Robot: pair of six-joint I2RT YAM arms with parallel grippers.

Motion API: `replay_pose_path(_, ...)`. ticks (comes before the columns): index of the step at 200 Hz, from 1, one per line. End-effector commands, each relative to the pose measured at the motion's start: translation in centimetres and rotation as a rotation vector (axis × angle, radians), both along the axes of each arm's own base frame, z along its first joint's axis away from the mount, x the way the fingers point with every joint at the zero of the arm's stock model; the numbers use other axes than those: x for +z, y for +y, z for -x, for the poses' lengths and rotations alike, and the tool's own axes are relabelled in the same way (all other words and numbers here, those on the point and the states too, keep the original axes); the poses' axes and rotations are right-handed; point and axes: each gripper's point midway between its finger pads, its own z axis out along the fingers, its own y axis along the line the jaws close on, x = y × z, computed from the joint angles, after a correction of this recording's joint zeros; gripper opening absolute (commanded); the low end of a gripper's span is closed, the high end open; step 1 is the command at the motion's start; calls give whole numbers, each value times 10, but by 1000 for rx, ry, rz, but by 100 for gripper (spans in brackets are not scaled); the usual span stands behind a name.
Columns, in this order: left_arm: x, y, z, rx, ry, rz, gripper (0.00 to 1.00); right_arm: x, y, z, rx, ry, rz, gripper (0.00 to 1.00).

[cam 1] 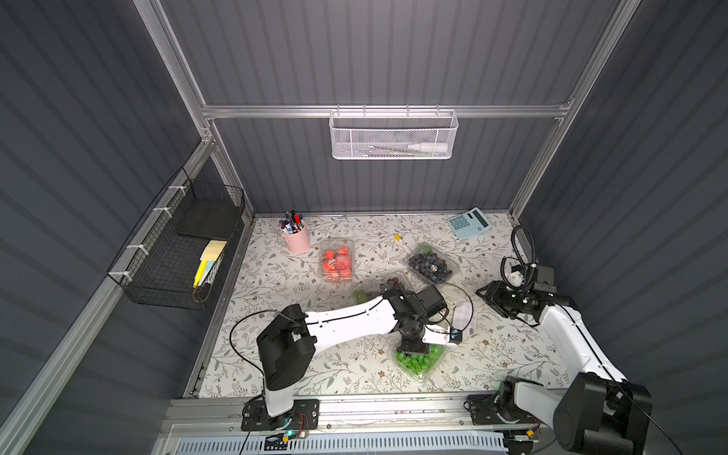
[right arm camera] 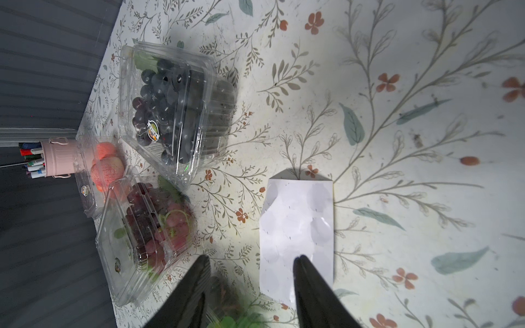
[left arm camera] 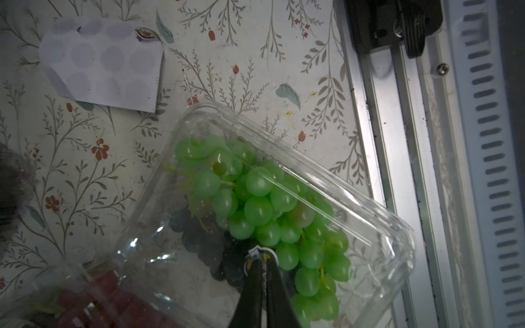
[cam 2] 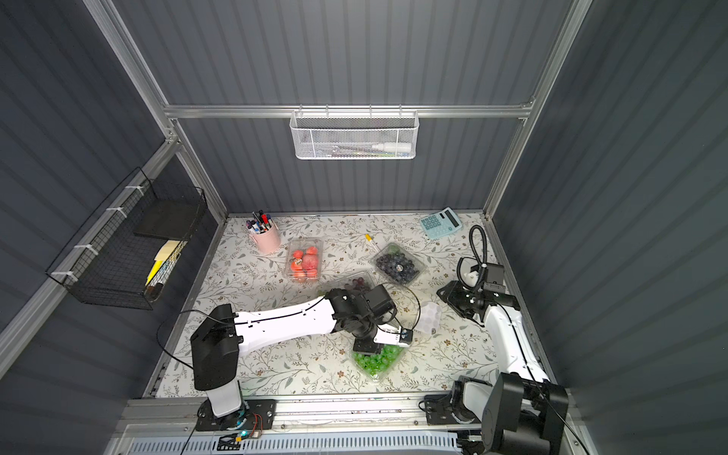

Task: Label fruit boxes
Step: Place the label sticker at the center of the board.

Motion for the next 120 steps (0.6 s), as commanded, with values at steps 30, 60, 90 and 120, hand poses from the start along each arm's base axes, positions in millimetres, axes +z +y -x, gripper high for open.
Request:
replay_pose_path(30,-36,25,0,26,36,-123,9,13,1,-3,14,-37,-1,51)
replay_pose_path(60,-11,23,-8,61,42,-31,14,17,2,-2,21,-58,1,52)
replay_pose_path(90,26,27,-22,152,60,86,35,25,0,-7,19,-106,14,91)
replay_pose_path(120,90,46,-71,422,-6,356,67,30,-14,-20,-26,-183,87,99)
